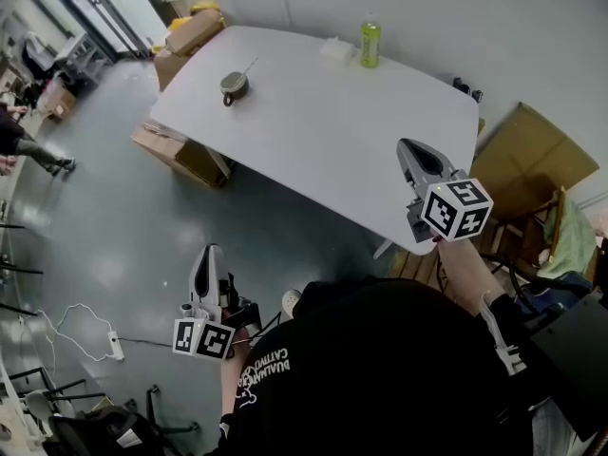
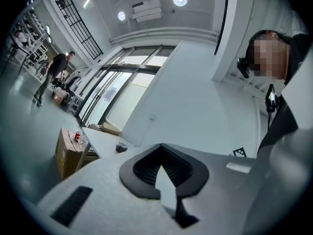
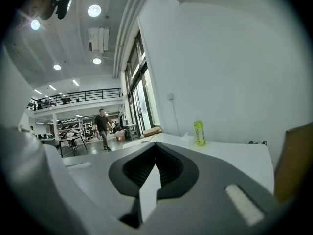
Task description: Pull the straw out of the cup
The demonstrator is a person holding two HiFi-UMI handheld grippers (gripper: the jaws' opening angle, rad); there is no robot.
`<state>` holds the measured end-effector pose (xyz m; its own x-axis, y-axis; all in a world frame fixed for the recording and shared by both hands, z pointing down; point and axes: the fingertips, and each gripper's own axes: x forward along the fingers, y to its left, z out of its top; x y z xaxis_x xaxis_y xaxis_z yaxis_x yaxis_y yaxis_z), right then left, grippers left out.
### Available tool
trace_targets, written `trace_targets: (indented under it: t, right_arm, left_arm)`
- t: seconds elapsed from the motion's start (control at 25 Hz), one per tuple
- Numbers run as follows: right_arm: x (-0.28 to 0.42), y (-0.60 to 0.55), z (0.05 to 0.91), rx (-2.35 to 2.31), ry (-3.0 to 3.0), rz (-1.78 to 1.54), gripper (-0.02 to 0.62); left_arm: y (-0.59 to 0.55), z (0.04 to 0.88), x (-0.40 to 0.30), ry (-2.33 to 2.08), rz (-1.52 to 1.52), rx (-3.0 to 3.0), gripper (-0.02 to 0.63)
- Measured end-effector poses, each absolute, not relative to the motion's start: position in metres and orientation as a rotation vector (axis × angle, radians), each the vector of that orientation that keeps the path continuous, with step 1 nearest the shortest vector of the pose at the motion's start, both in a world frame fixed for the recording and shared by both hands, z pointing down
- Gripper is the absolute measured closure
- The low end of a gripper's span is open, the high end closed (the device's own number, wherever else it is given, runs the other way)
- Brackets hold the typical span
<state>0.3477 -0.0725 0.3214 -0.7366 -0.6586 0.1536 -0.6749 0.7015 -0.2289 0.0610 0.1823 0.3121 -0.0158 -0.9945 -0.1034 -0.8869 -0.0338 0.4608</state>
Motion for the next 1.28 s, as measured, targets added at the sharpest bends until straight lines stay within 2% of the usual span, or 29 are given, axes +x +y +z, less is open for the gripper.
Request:
trace_targets:
  t: [0.8,1.28]
  right_arm:
    - [0.172,-0.071,0.326,1.352,-2.762,0.508,0.590]
    - [0.115,-0.080,0.360,1.366,-2.673,0.581,0.591]
  left_arm:
    - [0.140,0.293,-0.129,-1.765,-0.501,2.206,0.603]
    - [0.146,0.321,-0.199,-1.820,-0.498,2.124,0.603]
